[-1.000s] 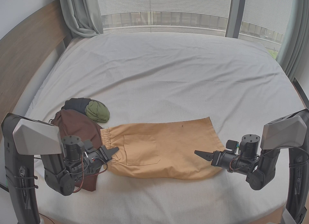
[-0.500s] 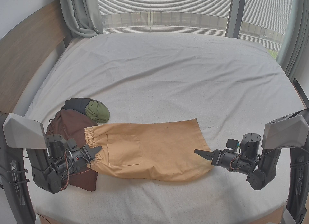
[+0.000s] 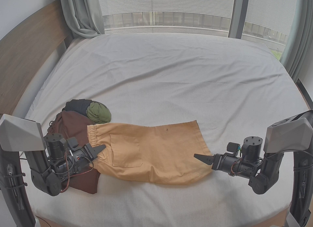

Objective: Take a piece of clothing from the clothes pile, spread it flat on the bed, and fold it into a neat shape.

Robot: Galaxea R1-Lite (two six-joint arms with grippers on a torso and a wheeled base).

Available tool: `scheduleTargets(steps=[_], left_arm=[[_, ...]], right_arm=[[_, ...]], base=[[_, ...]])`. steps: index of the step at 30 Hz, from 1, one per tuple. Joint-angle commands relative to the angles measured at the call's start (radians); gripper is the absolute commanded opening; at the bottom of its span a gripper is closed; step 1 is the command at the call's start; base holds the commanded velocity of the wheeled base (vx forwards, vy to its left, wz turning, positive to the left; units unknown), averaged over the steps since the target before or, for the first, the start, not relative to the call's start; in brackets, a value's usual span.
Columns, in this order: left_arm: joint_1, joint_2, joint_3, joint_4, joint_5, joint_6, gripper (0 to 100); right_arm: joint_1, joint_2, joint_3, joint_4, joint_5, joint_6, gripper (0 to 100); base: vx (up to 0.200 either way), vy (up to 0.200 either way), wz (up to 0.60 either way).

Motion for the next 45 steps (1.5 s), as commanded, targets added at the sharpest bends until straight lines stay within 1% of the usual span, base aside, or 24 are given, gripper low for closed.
scheduleTargets(steps=[1,2,5,13,18,31,38,45], left_arm=[[-0.064,-0.026,-0.024,0.001,0.010,-0.035,0],[-0.068,-0.027,-0.027,0.001,0.013,-0.040,0],[-0.114,-0.038,-0.041,0.010,0.017,-0.060,0],[-0.193,-0.035,-0.087,0.033,0.053,-0.069,0],[-0.248,-0.035,-0.136,0.034,0.057,-0.152,0],[-0.294,0.042,-0.231,0.022,0.056,-0.158,0],[-0.326,0.059,-0.268,0.024,0.056,-0.218,0],[-0.354,0.066,-0.308,0.036,0.057,-0.219,0]], right_arm=[[0.015,-0.002,0.005,0.000,0.000,0.001,100],[0.015,-0.004,0.007,0.000,0.000,0.001,100],[0.024,-0.007,0.008,0.000,-0.001,0.001,100],[0.041,-0.008,0.010,-0.002,-0.003,0.001,100],[0.043,-0.008,0.008,-0.002,-0.003,0.001,100],[0.043,-0.028,0.010,-0.003,-0.003,-0.001,100],[0.037,-0.054,0.007,-0.003,-0.003,0.002,100],[0.026,-0.056,-0.003,-0.003,-0.004,0.004,100]], base=[[0.000,0.000,0.00],[0.000,0.000,0.00],[0.000,0.000,0.00],[0.000,0.000,0.00],[0.000,0.000,0.00],[0.000,0.000,0.00],[0.000,0.000,0.00],[0.000,0.000,0.00]])
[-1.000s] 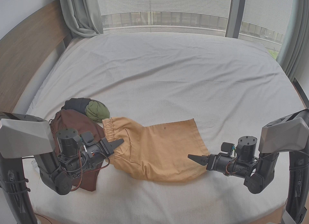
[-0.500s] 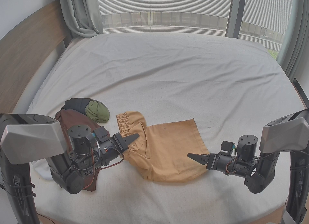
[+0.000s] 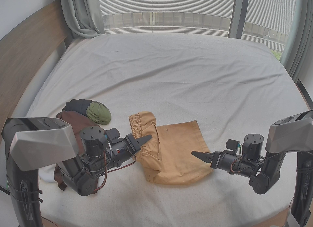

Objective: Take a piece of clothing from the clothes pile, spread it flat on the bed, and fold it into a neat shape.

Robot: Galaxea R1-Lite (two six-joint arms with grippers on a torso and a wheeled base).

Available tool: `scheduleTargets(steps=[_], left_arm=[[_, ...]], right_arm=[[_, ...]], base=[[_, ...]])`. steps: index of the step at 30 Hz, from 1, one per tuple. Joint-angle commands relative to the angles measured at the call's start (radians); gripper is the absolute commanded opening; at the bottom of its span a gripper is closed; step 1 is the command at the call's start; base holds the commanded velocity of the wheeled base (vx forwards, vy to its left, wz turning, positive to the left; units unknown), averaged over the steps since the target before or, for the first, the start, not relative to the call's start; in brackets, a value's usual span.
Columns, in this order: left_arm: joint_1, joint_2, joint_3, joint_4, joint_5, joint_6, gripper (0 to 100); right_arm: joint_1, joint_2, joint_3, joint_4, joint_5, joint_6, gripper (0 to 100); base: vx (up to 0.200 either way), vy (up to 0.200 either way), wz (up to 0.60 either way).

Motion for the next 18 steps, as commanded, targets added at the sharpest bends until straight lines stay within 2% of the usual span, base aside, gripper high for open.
scheduleTargets(steps=[1,12,18], left_arm=[[-0.015,0.015,-0.024,0.001,0.001,-0.001,0],[-0.079,0.055,-0.130,0.078,0.002,0.001,0],[-0.084,0.075,-0.199,0.141,0.002,0.005,0]], right_arm=[[-0.007,-0.005,-0.005,-0.001,0.000,0.000,100],[-0.026,-0.017,-0.017,0.001,-0.002,0.002,100],[-0.040,-0.014,-0.033,0.001,-0.003,0.002,100]], base=[[0.000,0.000,0.00],[0.000,0.000,0.00],[0.000,0.000,0.00]])
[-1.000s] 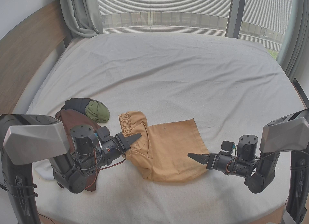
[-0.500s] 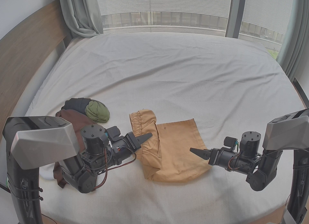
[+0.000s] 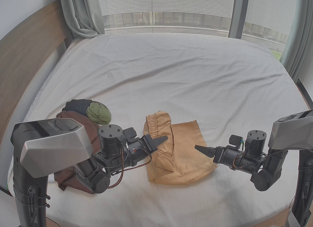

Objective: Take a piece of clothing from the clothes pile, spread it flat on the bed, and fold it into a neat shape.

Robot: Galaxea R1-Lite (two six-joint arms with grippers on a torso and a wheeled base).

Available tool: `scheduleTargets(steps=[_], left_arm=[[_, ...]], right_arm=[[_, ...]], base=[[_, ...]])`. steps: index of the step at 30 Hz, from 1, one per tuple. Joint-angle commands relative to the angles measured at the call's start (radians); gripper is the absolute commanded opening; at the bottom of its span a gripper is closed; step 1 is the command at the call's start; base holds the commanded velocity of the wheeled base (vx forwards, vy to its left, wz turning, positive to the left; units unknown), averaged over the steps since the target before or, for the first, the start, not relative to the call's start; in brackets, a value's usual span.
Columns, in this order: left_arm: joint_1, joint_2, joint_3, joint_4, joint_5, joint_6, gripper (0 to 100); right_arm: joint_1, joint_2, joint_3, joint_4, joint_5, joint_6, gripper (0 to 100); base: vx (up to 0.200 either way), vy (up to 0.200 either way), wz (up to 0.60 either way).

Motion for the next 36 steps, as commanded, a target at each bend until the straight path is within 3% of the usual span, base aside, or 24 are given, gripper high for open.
scheduleTargets(steps=[1,16,36], left_arm=[[-0.007,0.021,-0.052,0.036,0.000,0.004,0],[-0.084,0.083,-0.238,0.214,0.015,0.018,0],[-0.110,0.143,-0.305,0.257,0.024,0.018,0]], right_arm=[[-0.015,0.002,-0.018,0.000,0.000,0.000,100],[-0.054,0.009,-0.046,0.000,-0.003,0.002,100],[-0.069,0.010,-0.067,0.000,-0.006,0.002,100]], base=[[0.000,0.000,0.00],[0.000,0.000,0.00],[0.000,0.000,0.00]])
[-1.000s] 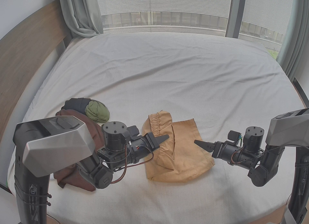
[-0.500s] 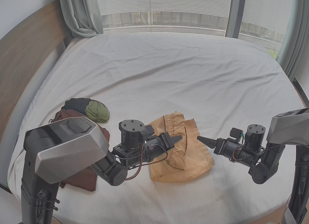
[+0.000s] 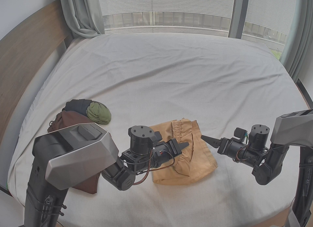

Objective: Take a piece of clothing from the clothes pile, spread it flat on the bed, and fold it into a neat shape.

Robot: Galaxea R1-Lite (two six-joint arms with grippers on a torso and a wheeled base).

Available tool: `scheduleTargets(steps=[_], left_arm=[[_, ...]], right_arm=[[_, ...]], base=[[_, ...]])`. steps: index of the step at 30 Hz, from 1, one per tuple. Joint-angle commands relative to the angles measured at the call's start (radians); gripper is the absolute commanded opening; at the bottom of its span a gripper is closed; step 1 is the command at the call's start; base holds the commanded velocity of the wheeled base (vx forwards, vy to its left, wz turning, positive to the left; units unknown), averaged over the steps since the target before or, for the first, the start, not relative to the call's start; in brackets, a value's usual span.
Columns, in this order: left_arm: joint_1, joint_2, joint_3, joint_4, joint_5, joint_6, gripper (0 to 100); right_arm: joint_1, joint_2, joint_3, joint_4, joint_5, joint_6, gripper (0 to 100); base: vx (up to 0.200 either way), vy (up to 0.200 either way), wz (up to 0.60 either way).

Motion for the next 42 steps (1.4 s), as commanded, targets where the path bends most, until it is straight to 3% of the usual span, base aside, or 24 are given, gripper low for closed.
scheduleTargets(steps=[1,3,4,18,26,42], left_arm=[[0.001,0.015,-0.013,-0.001,0.001,-0.001,0],[-0.001,0.015,-0.019,0.000,0.008,-0.001,0],[-0.001,0.015,-0.019,0.000,0.008,-0.001,100],[-0.001,0.010,0.055,-0.049,0.074,0.056,100],[0.102,-0.036,0.237,-0.185,0.069,0.146,100],[0.243,-0.211,0.502,-0.286,0.006,0.189,100]], right_arm=[[-0.001,0.000,-0.002,-0.001,0.000,0.000,100],[-0.001,0.000,-0.002,-0.001,0.000,0.000,100],[-0.001,0.000,-0.002,-0.002,0.000,0.000,100],[0.008,0.003,0.007,-0.001,0.000,0.000,100],[0.031,0.009,0.024,-0.002,0.000,-0.002,100],[0.082,0.009,0.040,-0.002,-0.020,-0.002,100]], base=[[0.000,0.000,0.00],[0.000,0.000,0.00],[0.000,0.000,0.00],[0.000,0.000,0.00],[0.000,0.000,0.00],[0.000,0.000,0.00]])
